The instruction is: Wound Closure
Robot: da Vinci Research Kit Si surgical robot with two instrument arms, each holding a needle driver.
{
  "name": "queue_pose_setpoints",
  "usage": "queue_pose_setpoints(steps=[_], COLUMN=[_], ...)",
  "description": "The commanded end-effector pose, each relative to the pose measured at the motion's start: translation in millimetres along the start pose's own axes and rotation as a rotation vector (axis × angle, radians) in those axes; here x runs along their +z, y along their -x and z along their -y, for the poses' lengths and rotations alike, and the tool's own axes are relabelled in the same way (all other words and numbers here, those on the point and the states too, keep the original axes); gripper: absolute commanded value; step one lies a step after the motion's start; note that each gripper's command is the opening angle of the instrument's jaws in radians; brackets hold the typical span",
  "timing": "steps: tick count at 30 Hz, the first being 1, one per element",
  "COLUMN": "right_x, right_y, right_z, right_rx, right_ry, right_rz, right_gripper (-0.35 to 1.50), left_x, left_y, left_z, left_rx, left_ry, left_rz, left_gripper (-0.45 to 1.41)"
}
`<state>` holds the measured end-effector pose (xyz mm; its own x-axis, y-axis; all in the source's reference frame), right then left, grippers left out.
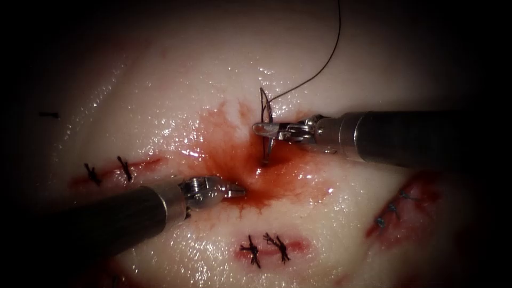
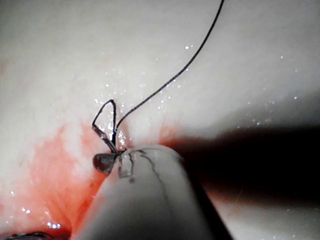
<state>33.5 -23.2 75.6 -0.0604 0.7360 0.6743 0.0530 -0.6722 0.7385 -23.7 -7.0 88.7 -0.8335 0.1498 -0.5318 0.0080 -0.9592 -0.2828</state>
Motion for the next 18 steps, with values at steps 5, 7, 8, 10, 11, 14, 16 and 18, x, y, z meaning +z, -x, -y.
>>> queue_pose_setpoints(steps=[5, 7, 8, 10, 11, 14, 16, 18], right_x=[1.1, 1.2, 1.3, 1.3, 1.3, 1.5, 1.5, 1.4], right_y=[1.4, 1.7, 1.9, 2.1, 2.2, 2.5, 2.5, 2.2], right_z=[-0.5, -0.4, -0.4, -0.4, -0.4, -0.8, -0.9, -0.8], right_rx=[0.0, -0.001, 0.0, -0.001, -0.001, -0.005, -0.006, -0.004], right_ry=[0.002, 0.003, 0.003, 0.003, 0.003, 0.005, 0.002, -0.01], right_rz=[0.021, 0.024, 0.026, 0.028, 0.029, 0.031, 0.026, -0.019], right_gripper=[-0.35, -0.35, -0.35, -0.35, -0.35, -0.35, -0.35, -0.35], left_x=[0.8, 0.8, 0.8, 0.8, 0.8, 0.8, 0.8, 0.7], left_y=[-0.1, -0.1, -0.1, -0.1, -0.1, -0.1, 0.0, 0.0], left_z=[0.1, 0.1, 0.1, 0.1, 0.1, 0.1, 0.1, 0.1], left_rx=[0.001, 0.001, 0.001, 0.001, 0.002, 0.002, 0.002, 0.002], left_ry=[0.002, 0.002, 0.002, 0.002, 0.004, 0.004, 0.004, 0.004], left_rz=[-0.002, -0.002, -0.002, -0.002, 0.001, 0.001, 0.001, 0.001], left_gripper=[-0.01, -0.01, -0.01, -0.01, -0.01, -0.01, -0.01, -0.01])
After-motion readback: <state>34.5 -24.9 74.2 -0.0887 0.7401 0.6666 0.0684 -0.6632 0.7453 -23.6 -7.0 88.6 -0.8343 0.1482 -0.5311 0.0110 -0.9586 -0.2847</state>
